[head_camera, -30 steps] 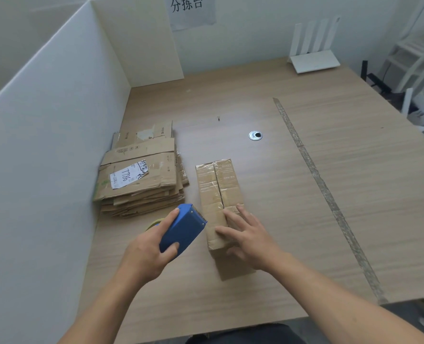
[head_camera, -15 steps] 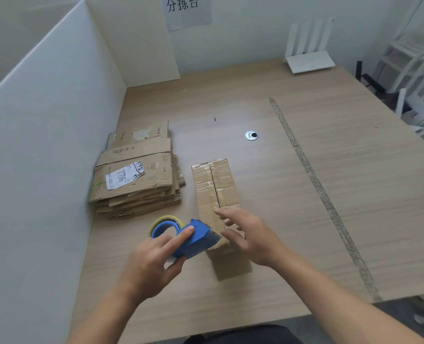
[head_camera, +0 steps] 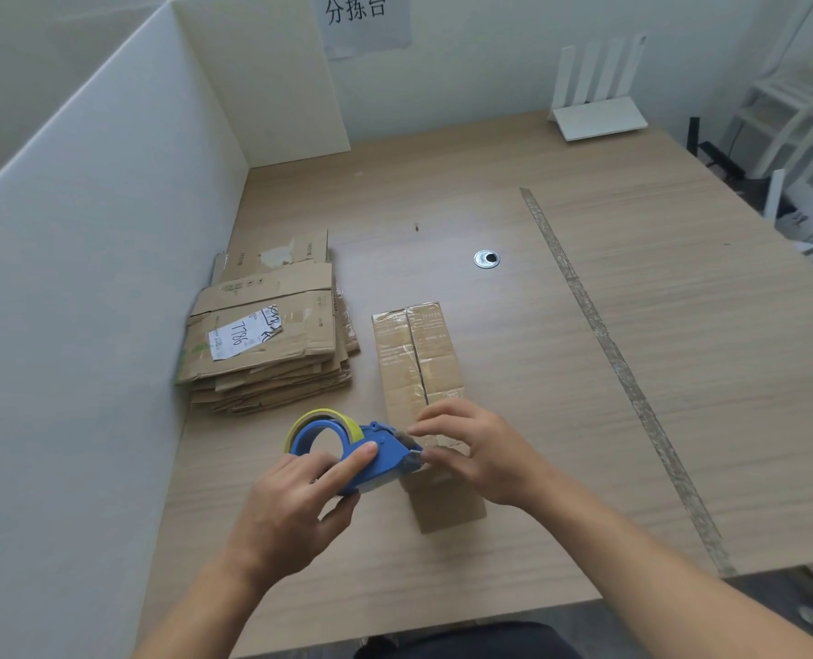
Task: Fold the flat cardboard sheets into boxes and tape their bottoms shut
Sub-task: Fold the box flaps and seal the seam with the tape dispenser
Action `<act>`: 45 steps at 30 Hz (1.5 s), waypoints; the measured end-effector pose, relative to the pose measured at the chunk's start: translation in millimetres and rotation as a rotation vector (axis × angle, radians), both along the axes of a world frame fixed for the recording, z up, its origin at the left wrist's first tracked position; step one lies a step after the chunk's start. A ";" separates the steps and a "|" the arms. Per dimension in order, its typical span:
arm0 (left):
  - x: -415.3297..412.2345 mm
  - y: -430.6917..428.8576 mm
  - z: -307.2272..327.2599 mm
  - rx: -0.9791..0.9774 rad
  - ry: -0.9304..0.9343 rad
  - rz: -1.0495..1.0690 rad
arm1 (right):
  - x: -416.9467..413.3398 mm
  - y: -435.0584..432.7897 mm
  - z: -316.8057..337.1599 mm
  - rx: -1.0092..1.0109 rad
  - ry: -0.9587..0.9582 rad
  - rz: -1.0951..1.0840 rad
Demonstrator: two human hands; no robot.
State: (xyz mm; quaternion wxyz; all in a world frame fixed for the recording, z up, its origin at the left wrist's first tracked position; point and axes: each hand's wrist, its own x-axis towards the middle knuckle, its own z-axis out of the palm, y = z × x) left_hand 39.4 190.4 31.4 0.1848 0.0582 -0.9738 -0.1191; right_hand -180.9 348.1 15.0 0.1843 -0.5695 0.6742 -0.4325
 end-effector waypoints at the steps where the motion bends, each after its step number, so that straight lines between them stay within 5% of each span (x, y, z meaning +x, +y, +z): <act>1: -0.3 0.2 0.6 0.011 -0.003 0.000 | 0.2 0.0 -1.8 -0.022 0.007 -0.030; 15: -6.8 -8.4 13.9 0.227 -0.329 0.038 | -13.2 17.7 -8.2 0.195 -0.031 -0.188; 25: -14.9 -29.6 28.3 0.420 -0.647 0.130 | -37.6 48.2 -23.5 0.455 -0.305 -0.362; 40: -46.7 -25.2 30.4 0.530 -0.840 0.285 | -37.0 25.9 -48.2 0.672 -0.247 -0.421; 45: -49.8 -21.8 25.7 0.561 -0.876 0.318 | -27.5 27.8 -54.8 0.665 -0.394 -0.458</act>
